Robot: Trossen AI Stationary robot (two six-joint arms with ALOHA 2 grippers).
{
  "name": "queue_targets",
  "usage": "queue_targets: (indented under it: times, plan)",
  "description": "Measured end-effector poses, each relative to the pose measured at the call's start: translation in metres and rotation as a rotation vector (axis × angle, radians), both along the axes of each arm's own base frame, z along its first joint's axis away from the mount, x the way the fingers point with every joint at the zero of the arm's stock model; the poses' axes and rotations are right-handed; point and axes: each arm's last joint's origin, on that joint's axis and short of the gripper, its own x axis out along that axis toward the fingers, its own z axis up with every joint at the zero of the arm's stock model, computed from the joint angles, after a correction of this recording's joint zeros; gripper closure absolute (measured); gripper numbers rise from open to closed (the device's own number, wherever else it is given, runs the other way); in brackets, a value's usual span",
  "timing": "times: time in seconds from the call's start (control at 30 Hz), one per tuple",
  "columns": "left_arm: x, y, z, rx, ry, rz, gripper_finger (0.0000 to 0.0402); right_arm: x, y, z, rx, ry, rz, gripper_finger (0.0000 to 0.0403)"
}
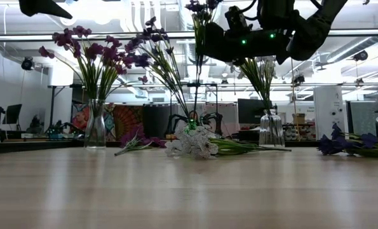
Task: Sort flowers into vase by color
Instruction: Put the left blue flowers into the green flower vase, then put the white flowers into the right transparent flower vase
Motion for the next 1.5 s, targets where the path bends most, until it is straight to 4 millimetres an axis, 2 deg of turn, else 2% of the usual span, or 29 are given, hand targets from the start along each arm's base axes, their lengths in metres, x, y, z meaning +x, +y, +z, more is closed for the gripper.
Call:
queue_targets:
  times: [0.17,0.57,1.17,1.5]
  plan:
    - [-0.0001,0.0000,0.0000,0.000,0.000,0.000,0.0099,0.0001,0.0001,-0.0002,0.005,-0.001,0.001,0.0367]
    - [0.0001,0.0000,0.0000,0.000,0.000,0.000,0.0099,0.0008,-0.0001,-0.0041,0.044,0.019,0.006,0.0290]
    - [0.0000,0.0000,0.0000,0.000,0.000,0.000,0.0099,0.0009,0.0000,-0.0050,0.047,0.028,0.007,0.0215]
    - [0.0001,0.0000,0.0000,0.000,0.000,0.000,0.0099,0.0005,0.0040,-0.0061,0.087,0.061,0.022,0.0160]
